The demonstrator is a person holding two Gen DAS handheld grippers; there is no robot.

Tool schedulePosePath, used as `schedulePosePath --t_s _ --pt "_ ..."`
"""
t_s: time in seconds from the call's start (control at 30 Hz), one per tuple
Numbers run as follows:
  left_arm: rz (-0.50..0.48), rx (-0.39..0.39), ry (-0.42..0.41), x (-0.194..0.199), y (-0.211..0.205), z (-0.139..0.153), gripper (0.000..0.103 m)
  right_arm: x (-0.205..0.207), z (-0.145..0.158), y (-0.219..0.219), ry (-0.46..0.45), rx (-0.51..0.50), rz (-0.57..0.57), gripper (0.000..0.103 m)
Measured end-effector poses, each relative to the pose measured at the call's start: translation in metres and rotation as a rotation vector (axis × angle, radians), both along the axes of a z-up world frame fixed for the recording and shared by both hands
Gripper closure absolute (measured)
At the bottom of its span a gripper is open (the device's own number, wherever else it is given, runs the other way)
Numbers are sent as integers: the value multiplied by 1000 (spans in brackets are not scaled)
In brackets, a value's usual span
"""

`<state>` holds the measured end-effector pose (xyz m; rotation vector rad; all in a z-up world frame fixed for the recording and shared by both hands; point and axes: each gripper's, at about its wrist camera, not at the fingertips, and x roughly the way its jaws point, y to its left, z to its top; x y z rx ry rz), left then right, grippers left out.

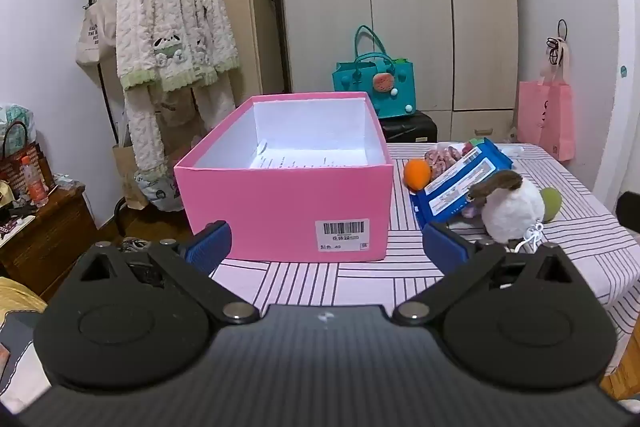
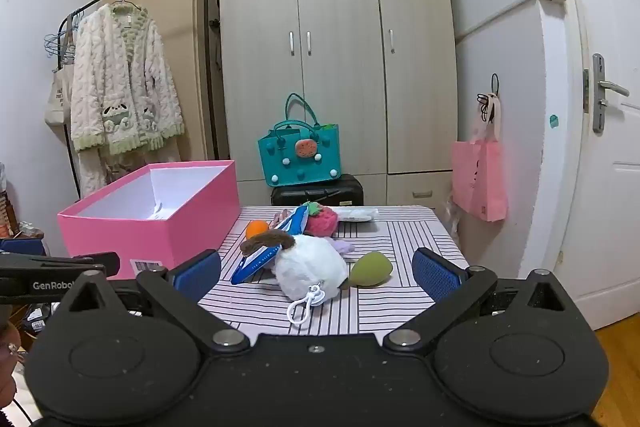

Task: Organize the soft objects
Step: 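Move the left gripper toward the white plush toy on the table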

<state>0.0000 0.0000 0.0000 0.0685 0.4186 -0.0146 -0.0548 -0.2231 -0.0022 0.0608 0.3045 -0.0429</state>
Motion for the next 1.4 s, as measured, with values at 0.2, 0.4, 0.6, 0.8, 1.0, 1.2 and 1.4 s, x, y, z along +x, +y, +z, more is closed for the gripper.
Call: schedulePosePath --t_s 0.2,0.4,0.6,0.8,1.0,1.2,1.4 --pt "-2 -3 6 0 0 0 0 0 0 4 -8 2 -2 0" --pt "-9 -16 1 -2 2 -7 0 -1 -1 -1 -6 9 -5 0" --pt "-31 -17 -6 -1 -1 -5 0 1 -3 -7 0 14 -4 0" --pt "-69 -38 -35 -9 0 -5 0 5 -6 -7 4 13 -22 0" --pt "-69 -49 -70 -15 0 -4 0 5 -7 -8 5 16 -23 0" --pt "-67 -60 -77 -17 0 -2 0 4 -9 -9 9 17 -22 0" --pt "-50 -52 -55 -12 -1 -4 0 8 -10 -10 16 15 -22 0"
